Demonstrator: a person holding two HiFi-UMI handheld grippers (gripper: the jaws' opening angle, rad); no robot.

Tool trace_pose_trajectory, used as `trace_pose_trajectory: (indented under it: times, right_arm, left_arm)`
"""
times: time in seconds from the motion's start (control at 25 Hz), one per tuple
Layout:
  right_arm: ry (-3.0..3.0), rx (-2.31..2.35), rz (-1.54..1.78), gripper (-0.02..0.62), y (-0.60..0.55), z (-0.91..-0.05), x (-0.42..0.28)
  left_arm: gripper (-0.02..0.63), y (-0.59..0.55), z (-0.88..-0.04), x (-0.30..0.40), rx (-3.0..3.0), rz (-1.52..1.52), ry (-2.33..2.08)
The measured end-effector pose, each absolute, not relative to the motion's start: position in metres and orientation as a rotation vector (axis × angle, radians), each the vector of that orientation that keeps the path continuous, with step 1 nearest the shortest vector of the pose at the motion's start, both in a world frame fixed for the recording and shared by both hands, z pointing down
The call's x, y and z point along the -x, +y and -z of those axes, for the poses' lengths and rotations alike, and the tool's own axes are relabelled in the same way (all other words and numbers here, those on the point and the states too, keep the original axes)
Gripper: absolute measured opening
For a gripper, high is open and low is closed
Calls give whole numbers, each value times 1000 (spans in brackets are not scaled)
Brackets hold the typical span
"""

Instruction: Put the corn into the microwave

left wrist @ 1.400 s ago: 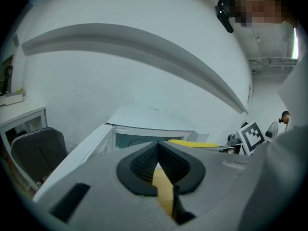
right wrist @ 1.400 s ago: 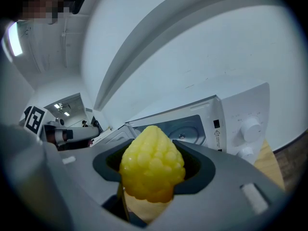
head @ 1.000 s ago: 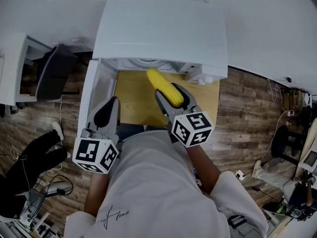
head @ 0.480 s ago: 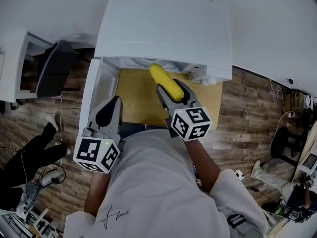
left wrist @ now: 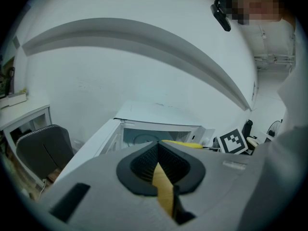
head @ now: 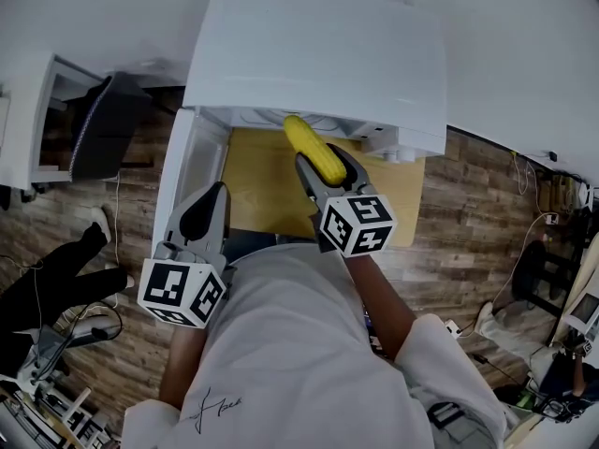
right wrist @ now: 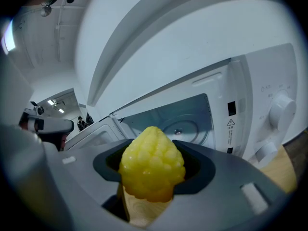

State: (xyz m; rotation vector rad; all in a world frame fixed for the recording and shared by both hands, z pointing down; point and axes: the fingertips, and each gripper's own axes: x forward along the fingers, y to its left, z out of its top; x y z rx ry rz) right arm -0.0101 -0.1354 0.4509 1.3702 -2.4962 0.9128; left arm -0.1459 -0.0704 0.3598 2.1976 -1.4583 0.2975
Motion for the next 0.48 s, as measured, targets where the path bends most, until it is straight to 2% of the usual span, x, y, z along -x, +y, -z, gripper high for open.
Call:
trace_pose_trajectory:
  times: [0.48]
  right_arm:
    - [-2475, -1392, -885, 261, -160, -467, 18]
  left_arm:
    - [-3, -76, -363, 153, -2177, -295, -1439]
